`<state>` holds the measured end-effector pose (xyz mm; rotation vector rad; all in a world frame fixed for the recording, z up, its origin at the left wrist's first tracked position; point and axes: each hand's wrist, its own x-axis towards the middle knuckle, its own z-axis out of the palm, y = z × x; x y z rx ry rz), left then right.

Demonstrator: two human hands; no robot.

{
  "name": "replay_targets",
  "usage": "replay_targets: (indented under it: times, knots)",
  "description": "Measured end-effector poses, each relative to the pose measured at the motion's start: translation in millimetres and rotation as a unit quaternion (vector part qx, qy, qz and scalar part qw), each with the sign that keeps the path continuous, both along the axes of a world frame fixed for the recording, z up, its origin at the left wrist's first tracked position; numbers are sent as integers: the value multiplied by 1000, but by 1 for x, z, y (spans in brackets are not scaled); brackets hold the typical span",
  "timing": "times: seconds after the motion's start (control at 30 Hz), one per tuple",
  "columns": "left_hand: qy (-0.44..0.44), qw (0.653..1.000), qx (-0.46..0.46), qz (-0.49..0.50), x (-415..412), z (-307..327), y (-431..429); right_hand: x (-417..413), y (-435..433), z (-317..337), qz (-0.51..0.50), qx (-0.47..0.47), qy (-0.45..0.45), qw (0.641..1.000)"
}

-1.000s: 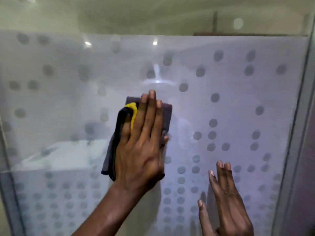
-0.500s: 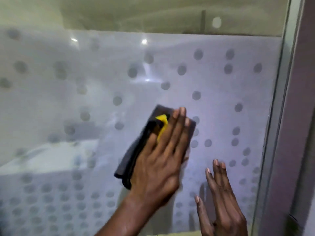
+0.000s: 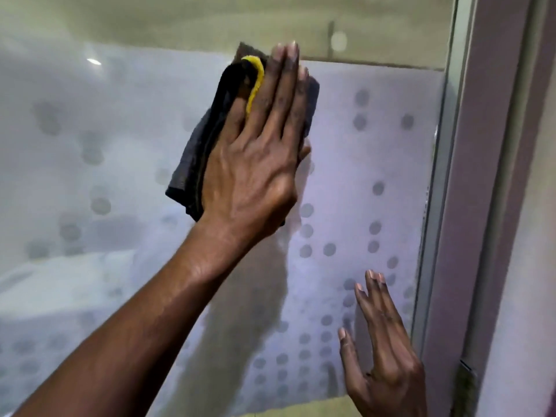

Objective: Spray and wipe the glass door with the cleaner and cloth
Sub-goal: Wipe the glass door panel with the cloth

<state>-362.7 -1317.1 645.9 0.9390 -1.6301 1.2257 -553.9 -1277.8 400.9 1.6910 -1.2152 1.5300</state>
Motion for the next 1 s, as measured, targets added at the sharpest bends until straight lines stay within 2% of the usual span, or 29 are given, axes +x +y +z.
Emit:
replay_targets:
  times: [0.17, 0.27, 0.4, 0.5, 0.6, 0.67, 0.77, 0.9, 1.0]
  knots:
    - [-98, 989, 87, -62, -19, -123, 9, -7, -1, 0, 8, -3, 13, 1000]
    - [-109, 985, 125, -56, -19, -171, 17, -19, 1, 2, 21, -3, 21, 1000]
    - [-94, 989, 93, -74, -26, -130, 9, -31, 1, 11, 27, -16, 13, 999]
    - [-35, 996, 47, -65, -42, -72, 0, -44, -3, 18, 10, -13, -2, 1000]
    - [17, 998, 15, -63, -63, -26, -7, -61, -10, 24, -12, 31, -13, 999]
    - [10, 998, 8, -61, -73, -17, -9, -72, -15, 26, -24, 74, -14, 997]
    - [-31, 996, 23, -78, -78, -38, -9, -82, -18, 22, -35, 98, -4, 995]
    - [-107, 984, 96, -106, -84, -122, 1, -89, -15, 17, -14, 102, -6, 995]
    - [-128, 979, 131, -89, -81, -174, 11, -94, -12, 21, 1, 109, -2, 994]
